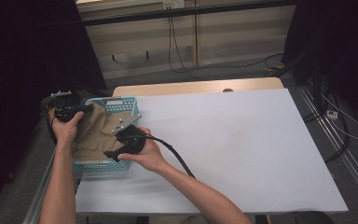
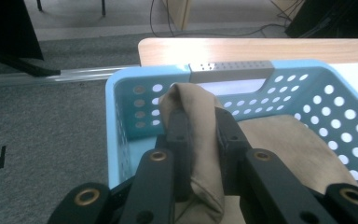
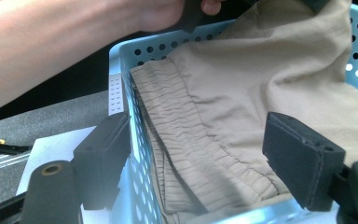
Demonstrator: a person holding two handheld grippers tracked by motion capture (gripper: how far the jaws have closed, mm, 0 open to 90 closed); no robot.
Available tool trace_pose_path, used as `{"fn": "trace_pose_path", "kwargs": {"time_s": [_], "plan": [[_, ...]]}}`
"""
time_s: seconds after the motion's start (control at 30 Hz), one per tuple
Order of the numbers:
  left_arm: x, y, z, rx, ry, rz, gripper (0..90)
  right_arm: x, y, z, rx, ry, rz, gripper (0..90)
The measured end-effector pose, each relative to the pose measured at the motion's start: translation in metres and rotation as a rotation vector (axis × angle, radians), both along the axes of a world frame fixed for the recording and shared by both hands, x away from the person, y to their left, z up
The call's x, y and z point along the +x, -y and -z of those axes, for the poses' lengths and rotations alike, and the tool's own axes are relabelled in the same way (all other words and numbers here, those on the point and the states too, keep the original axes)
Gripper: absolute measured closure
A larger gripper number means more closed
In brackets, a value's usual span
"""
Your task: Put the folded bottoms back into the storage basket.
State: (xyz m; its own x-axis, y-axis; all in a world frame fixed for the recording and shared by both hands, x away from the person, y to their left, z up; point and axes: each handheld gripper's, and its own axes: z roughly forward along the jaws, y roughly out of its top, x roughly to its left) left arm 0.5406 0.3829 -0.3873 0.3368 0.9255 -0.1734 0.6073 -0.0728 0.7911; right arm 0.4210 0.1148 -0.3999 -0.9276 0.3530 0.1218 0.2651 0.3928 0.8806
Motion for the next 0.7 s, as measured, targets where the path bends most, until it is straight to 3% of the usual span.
{"fn": "trace_pose_path", "kwargs": {"time_s": [0.37, 0.53, 0.63, 0.7], "plan": [[0.003, 0.006, 0.008, 0.003, -0.032, -0.01, 79.6, -0.002, 0.01, -0.001, 0.007, 0.01, 0.0, 23.3], [0.004, 0.005, 0.014, -0.014, -0.044, -0.017, 79.6, -0.001, 0.012, 0.001, 0.007, 0.01, 0.005, 23.0], [0.006, 0.006, 0.018, 0.0, -0.052, -0.018, 79.6, -0.001, 0.013, 0.002, 0.007, 0.01, 0.005, 22.9], [0.007, 0.008, 0.019, 0.048, -0.059, -0.043, 79.6, -0.001, 0.014, 0.002, 0.006, 0.009, 0.007, 22.8]]}}
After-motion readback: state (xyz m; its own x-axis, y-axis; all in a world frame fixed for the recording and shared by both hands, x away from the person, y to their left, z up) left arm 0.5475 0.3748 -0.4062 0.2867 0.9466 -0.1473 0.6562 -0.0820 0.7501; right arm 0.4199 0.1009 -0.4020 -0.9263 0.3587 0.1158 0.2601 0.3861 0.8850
